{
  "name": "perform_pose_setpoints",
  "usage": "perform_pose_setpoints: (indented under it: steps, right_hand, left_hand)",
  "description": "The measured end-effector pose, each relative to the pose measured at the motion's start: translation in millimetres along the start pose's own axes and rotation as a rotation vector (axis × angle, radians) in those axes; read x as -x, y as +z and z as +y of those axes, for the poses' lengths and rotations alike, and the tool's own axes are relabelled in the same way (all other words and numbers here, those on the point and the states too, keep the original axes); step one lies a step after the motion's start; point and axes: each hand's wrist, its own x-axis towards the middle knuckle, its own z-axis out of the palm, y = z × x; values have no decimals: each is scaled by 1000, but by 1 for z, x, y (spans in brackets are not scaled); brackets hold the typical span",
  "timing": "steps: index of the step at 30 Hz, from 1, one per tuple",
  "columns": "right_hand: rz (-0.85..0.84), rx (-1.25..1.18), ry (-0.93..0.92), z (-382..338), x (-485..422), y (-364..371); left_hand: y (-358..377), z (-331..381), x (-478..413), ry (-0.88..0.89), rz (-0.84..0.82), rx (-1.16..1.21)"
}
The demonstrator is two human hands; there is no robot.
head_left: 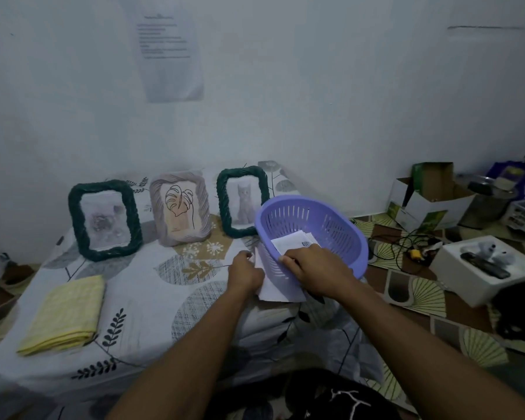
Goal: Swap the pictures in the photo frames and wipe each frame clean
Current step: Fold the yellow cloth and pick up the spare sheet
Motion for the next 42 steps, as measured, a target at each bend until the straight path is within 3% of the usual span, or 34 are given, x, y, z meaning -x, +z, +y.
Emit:
perform_pose_setpoints:
  steps: [6,10,13,15,18,20,30,42]
  right_hand:
    - [17,29,60,-12,-1,0]
    - [262,-49,0,-38,-7,-1]
    - [369,-388,23,-77,-25,3]
    - [285,-730,186,-103,-42,6]
    - [144,-1183,339,-131,-62,18]
    - [171,-1187,327,-139,-70,31]
    - [247,-1041,194,-143,-70,65]
    - [229,-1036,264,-143,-69,81]
  left_hand:
    - [-76,-14,4,59,44,198]
    - [-113,-12,16,138,48,386]
    - [-131,-9,22,241,35,496]
    - [-140,-8,25,317,27,508]
    - [-149,-10,29,389,6,340]
    - [-152,-19,26,408,26,254]
    - [-144,-51,11,391,103,327]
    - [-129,-69,1,376,236,135]
